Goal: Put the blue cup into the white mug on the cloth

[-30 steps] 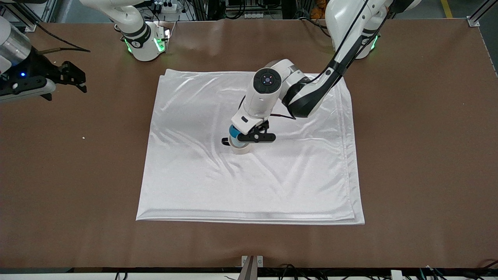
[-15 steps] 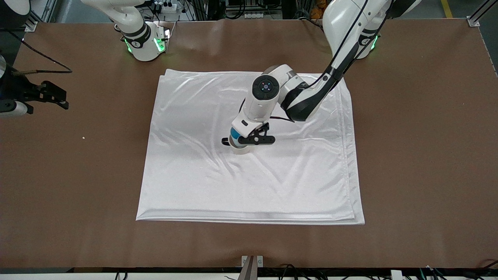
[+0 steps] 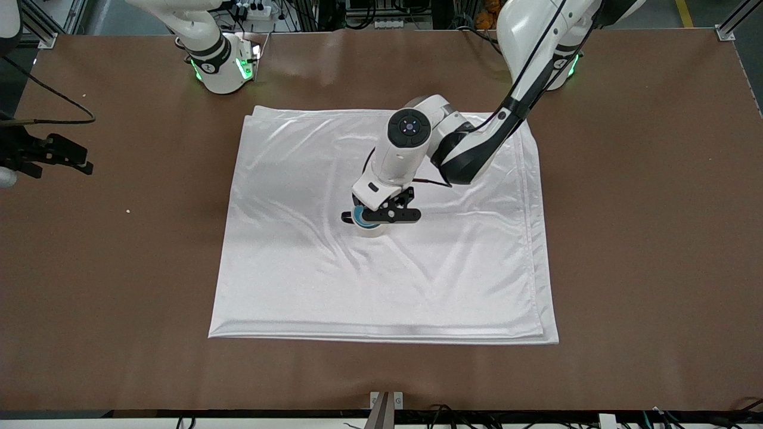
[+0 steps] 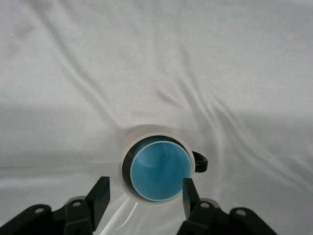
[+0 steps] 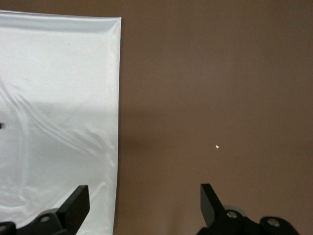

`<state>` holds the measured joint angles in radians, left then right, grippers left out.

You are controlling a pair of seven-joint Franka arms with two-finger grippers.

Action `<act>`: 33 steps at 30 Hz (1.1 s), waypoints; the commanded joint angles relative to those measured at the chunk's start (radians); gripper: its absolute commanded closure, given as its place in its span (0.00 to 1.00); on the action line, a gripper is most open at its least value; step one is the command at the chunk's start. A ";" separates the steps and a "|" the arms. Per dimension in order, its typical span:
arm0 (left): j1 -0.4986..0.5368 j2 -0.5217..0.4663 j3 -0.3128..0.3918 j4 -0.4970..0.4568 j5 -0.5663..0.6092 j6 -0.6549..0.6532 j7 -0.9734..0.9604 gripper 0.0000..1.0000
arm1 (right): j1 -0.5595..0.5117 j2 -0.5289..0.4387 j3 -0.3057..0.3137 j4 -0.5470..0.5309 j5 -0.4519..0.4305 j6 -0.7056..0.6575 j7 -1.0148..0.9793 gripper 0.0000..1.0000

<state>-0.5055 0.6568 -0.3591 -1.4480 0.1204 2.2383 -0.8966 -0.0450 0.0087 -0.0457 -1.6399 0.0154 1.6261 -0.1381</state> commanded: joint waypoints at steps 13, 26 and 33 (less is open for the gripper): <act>0.113 -0.265 0.054 -0.005 0.107 -0.179 0.063 0.00 | -0.015 0.022 0.015 0.026 0.051 0.003 0.122 0.00; 0.303 -0.355 0.054 0.008 0.051 -0.296 0.329 0.00 | 0.007 0.022 0.021 0.029 -0.015 0.043 0.230 0.00; 0.413 -0.379 0.052 0.006 0.053 -0.310 0.337 0.00 | 0.008 0.022 0.023 0.025 -0.012 0.041 0.230 0.00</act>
<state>-0.1580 0.3164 -0.3002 -1.4231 0.1924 1.9498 -0.5835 -0.0400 0.0178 -0.0259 -1.6355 0.0194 1.6748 0.0689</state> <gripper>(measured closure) 0.000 0.000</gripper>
